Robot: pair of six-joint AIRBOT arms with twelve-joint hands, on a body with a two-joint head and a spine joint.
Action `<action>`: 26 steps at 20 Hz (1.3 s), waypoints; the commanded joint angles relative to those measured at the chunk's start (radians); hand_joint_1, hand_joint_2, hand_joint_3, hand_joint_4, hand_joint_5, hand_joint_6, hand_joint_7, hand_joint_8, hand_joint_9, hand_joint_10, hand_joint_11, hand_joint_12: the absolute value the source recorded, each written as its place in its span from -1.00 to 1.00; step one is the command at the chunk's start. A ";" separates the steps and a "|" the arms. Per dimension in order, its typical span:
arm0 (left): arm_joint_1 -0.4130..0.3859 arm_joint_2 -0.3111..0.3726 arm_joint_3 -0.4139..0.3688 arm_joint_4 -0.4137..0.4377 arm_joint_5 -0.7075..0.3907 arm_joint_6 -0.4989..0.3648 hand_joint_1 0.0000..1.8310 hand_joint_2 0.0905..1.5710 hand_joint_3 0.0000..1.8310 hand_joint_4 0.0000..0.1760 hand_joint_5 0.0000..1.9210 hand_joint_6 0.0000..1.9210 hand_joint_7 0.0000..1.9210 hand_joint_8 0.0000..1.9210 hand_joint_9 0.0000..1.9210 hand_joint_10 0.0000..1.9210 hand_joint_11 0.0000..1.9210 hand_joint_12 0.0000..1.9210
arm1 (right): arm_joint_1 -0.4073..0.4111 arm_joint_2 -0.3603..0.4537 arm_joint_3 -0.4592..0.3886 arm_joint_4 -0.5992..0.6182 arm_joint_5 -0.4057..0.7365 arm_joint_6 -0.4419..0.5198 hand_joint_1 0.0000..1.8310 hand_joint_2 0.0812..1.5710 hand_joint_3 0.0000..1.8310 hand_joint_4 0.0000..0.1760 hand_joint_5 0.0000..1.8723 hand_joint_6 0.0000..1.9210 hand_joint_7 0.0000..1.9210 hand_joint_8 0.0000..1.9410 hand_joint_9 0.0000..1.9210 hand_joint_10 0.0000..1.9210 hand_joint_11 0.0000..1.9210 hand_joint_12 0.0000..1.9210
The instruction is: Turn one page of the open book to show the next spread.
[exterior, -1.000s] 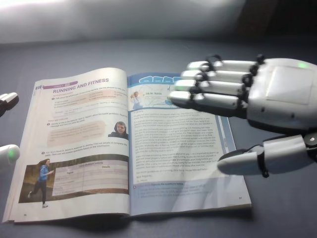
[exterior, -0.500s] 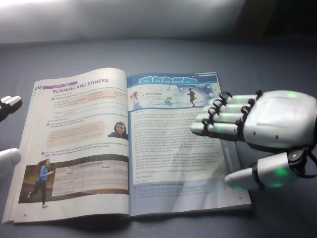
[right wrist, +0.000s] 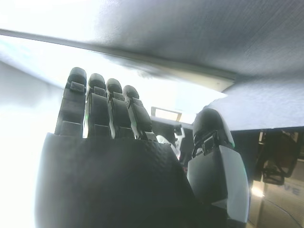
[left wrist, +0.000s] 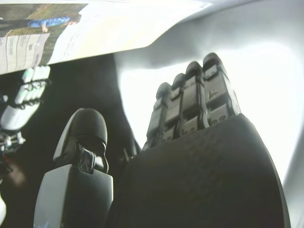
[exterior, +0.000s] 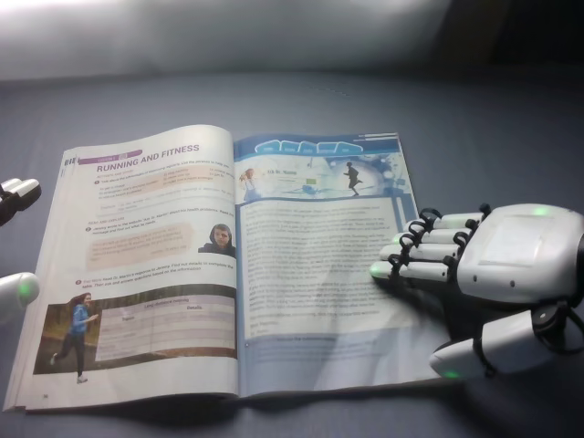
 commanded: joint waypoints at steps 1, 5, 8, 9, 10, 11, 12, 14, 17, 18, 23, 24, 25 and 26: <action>-0.003 0.000 0.008 -0.014 -0.116 -0.002 -0.69 0.74 -1.00 -0.99 -0.96 -0.99 -1.00 -1.00 -1.00 -1.00 -1.00 -1.00 | 0.004 -0.006 0.003 0.012 0.077 0.006 -1.00 0.51 -0.99 -1.00 -1.00 -1.00 -1.00 -1.00 -1.00 -1.00 -1.00 -1.00; -0.004 -0.002 0.010 -0.013 -0.116 -0.002 -0.72 0.74 -1.00 -1.00 -0.96 -0.99 -1.00 -1.00 -1.00 -1.00 -1.00 -1.00 | 0.004 -0.059 0.032 -0.005 0.093 0.008 -1.00 0.49 -1.00 -1.00 -1.00 -1.00 -1.00 -1.00 -1.00 -1.00 -1.00 -1.00; -0.004 -0.003 0.010 -0.013 -0.116 -0.002 -0.73 0.74 -1.00 -1.00 -0.94 -0.99 -1.00 -1.00 -1.00 -1.00 -1.00 -1.00 | 0.013 -0.099 0.057 -0.005 0.130 0.008 -1.00 0.47 -1.00 -1.00 -1.00 -1.00 -1.00 -1.00 -1.00 -1.00 -1.00 -1.00; -0.003 -0.003 0.009 -0.014 -0.116 -0.002 -0.72 0.74 -1.00 -0.97 -0.95 -0.99 -1.00 -1.00 -1.00 -1.00 -1.00 -1.00 | 0.023 -0.113 0.065 -0.005 0.143 0.008 -1.00 0.47 -1.00 -1.00 -1.00 -1.00 -1.00 -1.00 -1.00 -1.00 -1.00 -1.00; -0.003 -0.004 0.009 -0.016 -0.115 -0.002 -0.71 0.74 -1.00 -0.99 -0.95 -0.99 -1.00 -1.00 -1.00 -1.00 -1.00 -1.00 | 0.044 -0.136 0.078 -0.016 0.159 0.008 -1.00 0.49 -1.00 -1.00 -1.00 -1.00 -1.00 -1.00 -1.00 -1.00 -1.00 -1.00; -0.003 -0.006 0.009 -0.017 -0.115 -0.002 -0.72 0.74 -1.00 -0.97 -0.95 -1.00 -1.00 -1.00 -1.00 -1.00 -1.00 -1.00 | 0.058 -0.146 0.083 -0.030 0.165 0.011 -1.00 0.48 -1.00 -1.00 -1.00 -1.00 -1.00 -1.00 -1.00 -1.00 -1.00 -1.00; -0.003 -0.008 0.010 -0.018 -0.114 -0.002 -0.72 0.74 -1.00 -0.99 -0.95 -1.00 -1.00 -1.00 -1.00 -1.00 -1.00 -1.00 | 0.078 -0.160 0.090 -0.051 0.171 0.016 -1.00 0.49 -1.00 -1.00 -1.00 -1.00 -1.00 -1.00 -1.00 -1.00 -1.00 -1.00; -0.003 -0.012 0.010 -0.019 -0.114 -0.002 -0.74 0.74 -1.00 -0.95 -0.95 -1.00 -1.00 -1.00 -1.00 -1.00 -1.00 -1.00 | 0.119 -0.193 0.109 -0.091 0.190 0.031 -1.00 0.52 -0.99 -1.00 -1.00 -1.00 -1.00 -1.00 -1.00 -1.00 -1.00 -1.00; -0.003 -0.014 0.012 -0.019 -0.113 -0.003 -0.71 0.73 -1.00 -0.83 -0.95 -1.00 -1.00 -1.00 -1.00 -1.00 -1.00 -1.00 | 0.157 -0.216 0.134 -0.120 0.218 0.036 -0.96 0.53 -0.99 -1.00 -1.00 -1.00 -1.00 -1.00 -1.00 -1.00 -1.00 -1.00; -0.003 -0.016 0.013 -0.019 -0.112 -0.003 -0.71 0.73 -1.00 -0.83 -0.95 -1.00 -1.00 -1.00 -1.00 -1.00 -1.00 -1.00 | 0.175 -0.232 0.144 -0.127 0.232 0.036 -0.96 0.53 -0.99 -1.00 -1.00 -1.00 -1.00 -1.00 -1.00 -1.00 -1.00 -1.00; -0.003 -0.031 0.025 -0.019 -0.103 -0.008 -0.85 0.77 -1.00 -1.00 -1.00 -1.00 -1.00 -1.00 -1.00 -1.00 -1.00 -1.00 | 0.260 -0.320 0.193 -0.172 0.281 0.039 -1.00 0.48 -1.00 -1.00 -1.00 -1.00 -1.00 -1.00 -1.00 -1.00 -1.00 -1.00; -0.003 -0.035 0.030 -0.018 -0.102 -0.012 -0.87 0.77 -0.99 -1.00 -1.00 -1.00 -1.00 -1.00 -1.00 -1.00 -1.00 -1.00 | 0.277 -0.332 0.195 -0.187 0.290 0.039 -1.00 0.47 -1.00 -1.00 -1.00 -1.00 -1.00 -1.00 -1.00 -1.00 -1.00 -1.00; -0.003 -0.036 0.032 -0.018 -0.102 -0.013 -0.88 0.75 -1.00 -1.00 -1.00 -1.00 -1.00 -1.00 -1.00 -1.00 -1.00 -1.00 | 0.299 -0.346 0.197 -0.200 0.303 0.039 -0.99 0.48 -1.00 -1.00 -1.00 -1.00 -1.00 -1.00 -1.00 -1.00 -1.00 -1.00; -0.003 -0.037 0.032 -0.018 -0.102 -0.013 -0.98 0.95 -0.94 -1.00 -0.89 -0.99 -1.00 -1.00 -1.00 -1.00 -1.00 -1.00 | 0.311 -0.359 0.199 -0.208 0.313 0.039 -1.00 0.46 -1.00 -1.00 -1.00 -1.00 -1.00 -1.00 -1.00 -1.00 -1.00 -1.00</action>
